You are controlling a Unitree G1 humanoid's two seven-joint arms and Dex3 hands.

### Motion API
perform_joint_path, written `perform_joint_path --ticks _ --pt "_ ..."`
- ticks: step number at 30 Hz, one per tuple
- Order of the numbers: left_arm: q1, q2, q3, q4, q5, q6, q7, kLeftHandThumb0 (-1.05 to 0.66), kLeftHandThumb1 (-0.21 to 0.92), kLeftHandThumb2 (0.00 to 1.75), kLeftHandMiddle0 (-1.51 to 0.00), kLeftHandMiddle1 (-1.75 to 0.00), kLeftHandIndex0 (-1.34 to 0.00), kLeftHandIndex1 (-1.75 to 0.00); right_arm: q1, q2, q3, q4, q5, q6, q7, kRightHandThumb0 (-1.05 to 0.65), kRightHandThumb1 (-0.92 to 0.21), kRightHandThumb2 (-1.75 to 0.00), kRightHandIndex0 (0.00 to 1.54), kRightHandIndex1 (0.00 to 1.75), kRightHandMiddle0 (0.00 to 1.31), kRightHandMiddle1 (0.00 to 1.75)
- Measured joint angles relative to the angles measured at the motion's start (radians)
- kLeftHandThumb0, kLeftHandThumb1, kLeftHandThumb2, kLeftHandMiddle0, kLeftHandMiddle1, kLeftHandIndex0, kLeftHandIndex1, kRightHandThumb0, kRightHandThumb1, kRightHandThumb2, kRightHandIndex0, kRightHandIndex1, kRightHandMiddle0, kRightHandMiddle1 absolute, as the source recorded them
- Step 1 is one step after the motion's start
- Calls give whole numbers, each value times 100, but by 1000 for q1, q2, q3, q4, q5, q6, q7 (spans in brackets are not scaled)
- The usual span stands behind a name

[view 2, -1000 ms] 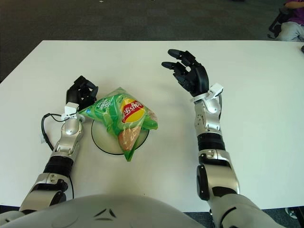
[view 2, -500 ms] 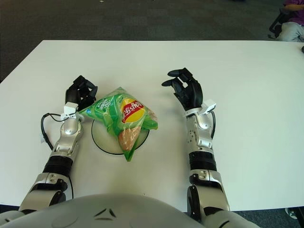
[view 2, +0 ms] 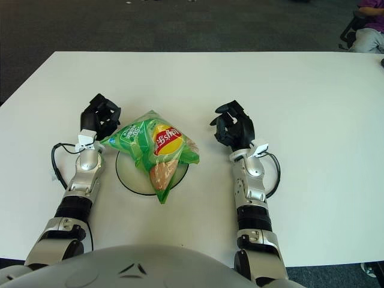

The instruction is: Put the snack into the plate.

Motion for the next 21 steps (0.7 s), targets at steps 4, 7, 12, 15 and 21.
perform_joint_path --ticks 4,7,12,15,21 --pt "0 0 5 -1 -22 0 -15 -24 92 30 -97 -175 -76 -175 1 3 8 0 -21 -24 -3 -38 -63 -89 78 175 38 174" --pt "1 0 7 -2 -34 2 -26 -24 92 30 -98 -175 -76 -175 2 10 11 0 -24 -28 -4 -38 -69 -82 79 175 35 174" --pt "4 -3 14 -5 -60 5 -41 -23 92 31 -98 -175 -74 -175 2 19 10 3 -17 -24 -4 -36 -83 -62 80 175 26 175" --pt "6 -10 22 -7 -79 6 -45 -23 92 31 -97 -175 -69 -175 -1 24 5 8 6 1 -4 -35 -89 -55 82 175 23 175" --pt "7 -23 35 -7 -137 6 -79 -24 92 33 -96 -175 -55 -175 -1 36 2 5 30 57 -17 -35 -92 -52 84 175 21 175"
